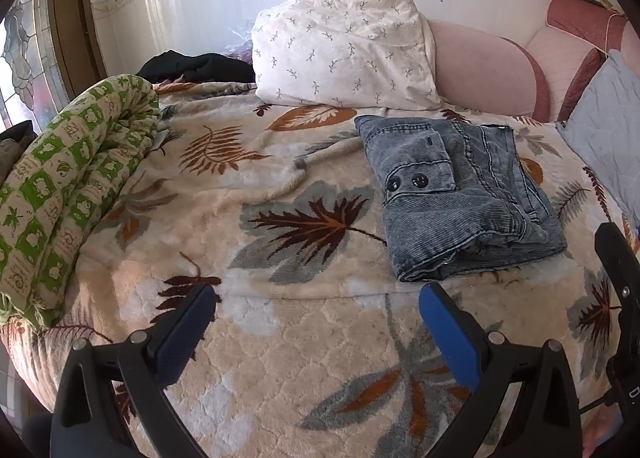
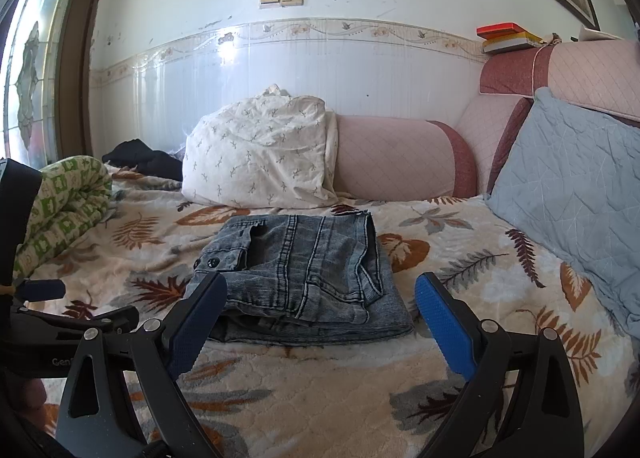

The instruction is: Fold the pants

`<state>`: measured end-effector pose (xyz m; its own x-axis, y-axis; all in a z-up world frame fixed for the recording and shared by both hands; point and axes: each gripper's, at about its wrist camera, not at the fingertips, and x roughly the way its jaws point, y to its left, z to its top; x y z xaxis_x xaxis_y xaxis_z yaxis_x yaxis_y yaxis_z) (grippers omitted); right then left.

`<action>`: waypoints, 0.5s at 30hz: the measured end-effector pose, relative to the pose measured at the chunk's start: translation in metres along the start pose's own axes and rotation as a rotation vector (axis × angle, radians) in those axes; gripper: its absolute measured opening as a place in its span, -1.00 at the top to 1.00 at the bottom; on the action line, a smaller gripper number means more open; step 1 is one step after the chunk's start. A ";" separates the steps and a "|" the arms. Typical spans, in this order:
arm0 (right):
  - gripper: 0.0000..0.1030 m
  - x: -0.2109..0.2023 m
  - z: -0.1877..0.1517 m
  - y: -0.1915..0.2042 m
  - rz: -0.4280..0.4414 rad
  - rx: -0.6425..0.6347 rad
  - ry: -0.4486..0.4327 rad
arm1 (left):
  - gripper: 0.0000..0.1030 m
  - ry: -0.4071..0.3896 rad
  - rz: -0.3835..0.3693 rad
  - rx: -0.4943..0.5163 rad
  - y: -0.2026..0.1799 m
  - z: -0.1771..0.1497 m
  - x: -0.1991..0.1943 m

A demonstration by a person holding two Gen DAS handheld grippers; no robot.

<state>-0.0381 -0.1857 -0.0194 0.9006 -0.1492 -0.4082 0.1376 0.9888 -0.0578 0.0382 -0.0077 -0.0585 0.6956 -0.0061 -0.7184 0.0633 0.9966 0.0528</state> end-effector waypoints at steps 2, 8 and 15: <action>-0.86 0.001 0.000 0.000 -0.002 0.001 0.003 | -0.99 -0.002 -0.008 0.000 0.001 0.001 0.003; -0.86 0.014 0.006 0.001 -0.019 0.006 0.018 | -0.99 0.005 -0.011 -0.002 0.004 0.007 0.013; -0.86 0.030 0.014 0.008 -0.014 0.023 0.045 | -0.99 -0.001 -0.030 -0.016 0.010 0.016 0.022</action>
<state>-0.0042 -0.1825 -0.0192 0.8790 -0.1625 -0.4482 0.1602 0.9861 -0.0434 0.0654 0.0007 -0.0630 0.6944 -0.0362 -0.7187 0.0731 0.9971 0.0204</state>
